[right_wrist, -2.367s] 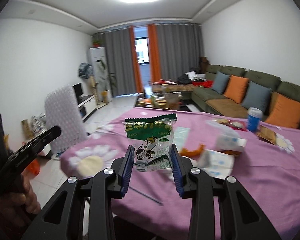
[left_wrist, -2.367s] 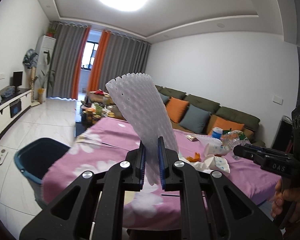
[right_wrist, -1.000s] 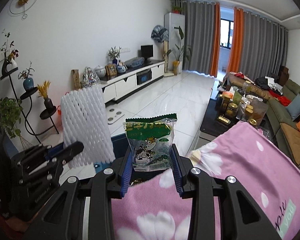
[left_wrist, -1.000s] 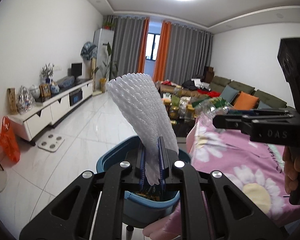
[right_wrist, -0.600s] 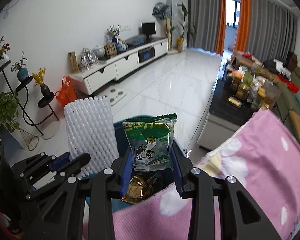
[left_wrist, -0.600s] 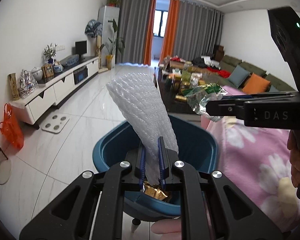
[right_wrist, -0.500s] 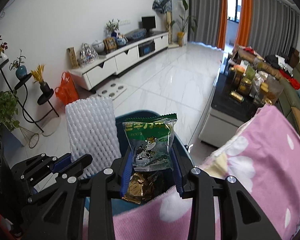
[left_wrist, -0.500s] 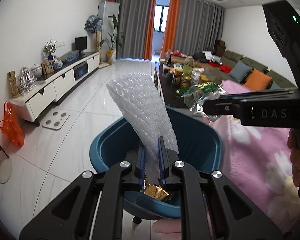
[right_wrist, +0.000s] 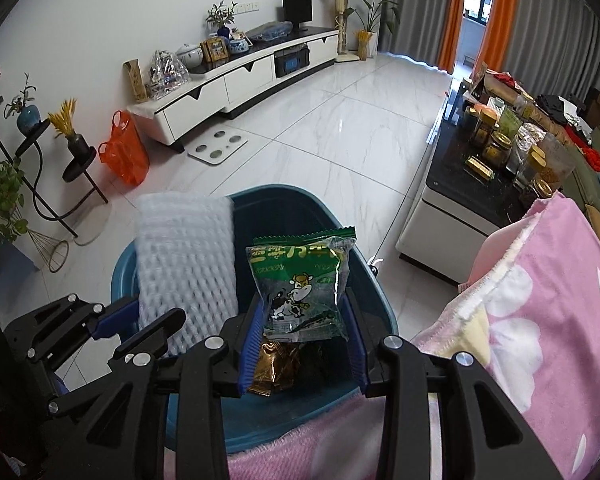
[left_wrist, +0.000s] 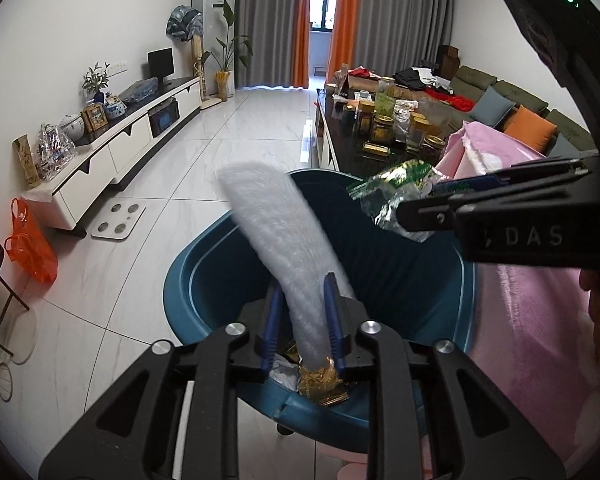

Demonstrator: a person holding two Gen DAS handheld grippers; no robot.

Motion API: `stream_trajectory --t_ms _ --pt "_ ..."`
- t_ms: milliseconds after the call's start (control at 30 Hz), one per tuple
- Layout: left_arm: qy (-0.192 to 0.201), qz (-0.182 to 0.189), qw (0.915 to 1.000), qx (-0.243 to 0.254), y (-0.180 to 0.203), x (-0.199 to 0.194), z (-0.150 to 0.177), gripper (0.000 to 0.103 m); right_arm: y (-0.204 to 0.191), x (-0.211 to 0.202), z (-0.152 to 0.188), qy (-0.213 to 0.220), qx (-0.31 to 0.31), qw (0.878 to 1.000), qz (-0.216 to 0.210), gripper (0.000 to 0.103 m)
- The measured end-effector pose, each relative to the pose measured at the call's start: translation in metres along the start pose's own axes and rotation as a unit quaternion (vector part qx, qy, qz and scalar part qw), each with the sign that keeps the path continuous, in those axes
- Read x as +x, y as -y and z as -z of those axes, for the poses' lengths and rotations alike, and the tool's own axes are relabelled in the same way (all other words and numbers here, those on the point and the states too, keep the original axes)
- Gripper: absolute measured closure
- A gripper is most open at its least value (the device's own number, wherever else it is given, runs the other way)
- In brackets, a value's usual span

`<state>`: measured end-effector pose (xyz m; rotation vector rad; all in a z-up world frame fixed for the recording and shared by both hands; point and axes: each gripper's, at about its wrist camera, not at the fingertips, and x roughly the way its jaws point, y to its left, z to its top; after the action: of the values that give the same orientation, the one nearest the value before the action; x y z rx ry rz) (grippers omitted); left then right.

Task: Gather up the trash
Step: 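Open both tools to drop the foam mesh and green packet into the bin, then withdraw both open tools from the bin back over the table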

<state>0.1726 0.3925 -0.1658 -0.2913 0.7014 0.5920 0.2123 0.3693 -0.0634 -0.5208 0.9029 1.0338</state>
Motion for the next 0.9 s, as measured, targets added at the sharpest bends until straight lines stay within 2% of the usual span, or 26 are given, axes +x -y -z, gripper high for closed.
stream_trajectory --t_ms 67,167,267,400,433,467,500,567,633,733,800,900 --pt "0.000 -0.002 1.0000 -0.001 -0.003 -0.001 -0.001 0.067 -0.001 0.001 0.000 -0.002 0.001 1.000 0.001 0.062" --pt "0.004 -0.005 1.0000 0.001 -0.004 -0.012 0.000 0.063 -0.001 -0.002 0.000 0.003 0.001 1.000 0.004 0.062" --pt "0.012 -0.011 0.9999 -0.002 0.002 -0.022 0.000 0.054 0.002 -0.005 -0.001 0.010 0.006 1.000 0.005 0.048" --pt "0.026 -0.025 0.9993 -0.012 -0.004 -0.033 -0.004 0.042 0.004 -0.012 -0.002 0.022 0.010 1.000 0.003 0.047" --pt "0.029 -0.029 0.9991 -0.015 -0.008 -0.038 -0.004 0.035 0.005 -0.013 -0.002 0.023 0.011 1.000 0.001 0.047" --pt "0.032 -0.032 0.9988 -0.017 -0.010 -0.045 -0.003 0.029 0.006 -0.015 -0.002 0.027 0.012 1.000 0.002 0.045" --pt "0.038 -0.036 0.9984 -0.023 -0.012 -0.050 -0.003 0.028 0.006 -0.018 -0.001 0.032 0.013 0.999 0.001 0.041" --pt "0.045 -0.044 0.9976 -0.027 -0.019 -0.063 0.000 0.021 0.008 -0.024 0.000 0.040 0.016 0.999 0.002 0.040" --pt "0.057 -0.051 0.9964 -0.035 -0.026 -0.078 0.000 0.019 0.009 -0.035 0.001 0.053 0.017 0.998 0.002 0.040" --pt "0.075 -0.062 0.9942 -0.046 -0.031 -0.102 0.000 0.009 0.012 -0.056 0.004 0.076 0.015 0.997 0.004 0.040" --pt "0.093 -0.063 0.9923 -0.051 -0.034 -0.123 0.000 0.006 0.012 -0.075 0.009 0.099 0.016 0.995 0.004 0.031" --pt "0.108 -0.067 0.9903 -0.056 -0.036 -0.152 0.001 0.006 0.013 -0.100 0.019 0.132 0.013 0.991 0.015 0.022"
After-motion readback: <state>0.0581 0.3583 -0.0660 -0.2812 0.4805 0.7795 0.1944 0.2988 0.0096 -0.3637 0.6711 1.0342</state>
